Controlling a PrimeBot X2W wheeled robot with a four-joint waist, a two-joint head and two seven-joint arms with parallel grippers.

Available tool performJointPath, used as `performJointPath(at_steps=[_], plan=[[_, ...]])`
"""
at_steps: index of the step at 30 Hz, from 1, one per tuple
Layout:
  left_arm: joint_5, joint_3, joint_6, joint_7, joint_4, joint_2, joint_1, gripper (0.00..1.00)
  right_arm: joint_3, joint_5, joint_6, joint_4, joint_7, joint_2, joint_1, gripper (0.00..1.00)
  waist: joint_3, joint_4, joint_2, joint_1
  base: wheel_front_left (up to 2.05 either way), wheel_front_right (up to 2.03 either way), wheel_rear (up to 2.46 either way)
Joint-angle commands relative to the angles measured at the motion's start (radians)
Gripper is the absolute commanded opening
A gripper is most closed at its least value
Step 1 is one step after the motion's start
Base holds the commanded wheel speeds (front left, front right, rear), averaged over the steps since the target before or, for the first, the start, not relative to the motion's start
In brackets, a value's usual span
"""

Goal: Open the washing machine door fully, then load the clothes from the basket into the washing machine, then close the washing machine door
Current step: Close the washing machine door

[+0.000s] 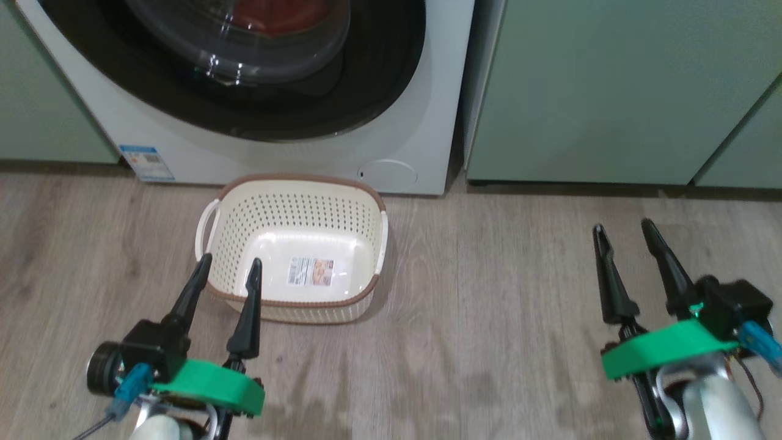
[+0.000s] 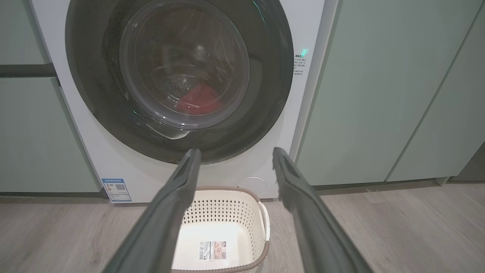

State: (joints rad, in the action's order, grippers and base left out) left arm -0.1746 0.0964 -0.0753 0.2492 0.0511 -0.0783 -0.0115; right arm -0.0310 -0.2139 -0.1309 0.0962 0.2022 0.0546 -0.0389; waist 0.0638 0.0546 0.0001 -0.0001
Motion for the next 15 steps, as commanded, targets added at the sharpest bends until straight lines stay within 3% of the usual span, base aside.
performJointPath(at_steps=[1,15], plan=[[0.004,-0.032,0.008,0.002,-0.034,-0.018,0.017,1.0,0.014,-0.006,0.0,-0.057,-0.005,-0.004,0.0,1.0,-0.017,-0.008,-0.0001,0.0001,0.0,0.0,0.0],[-0.002,-0.037,0.037,-0.019,-0.06,-0.027,-0.032,1.0,-0.023,-0.022,0.0,-0.204,-0.062,-0.004,0.115,1.0,-0.045,-0.027,-0.0001,0.0001,0.0,0.0,0.0]])
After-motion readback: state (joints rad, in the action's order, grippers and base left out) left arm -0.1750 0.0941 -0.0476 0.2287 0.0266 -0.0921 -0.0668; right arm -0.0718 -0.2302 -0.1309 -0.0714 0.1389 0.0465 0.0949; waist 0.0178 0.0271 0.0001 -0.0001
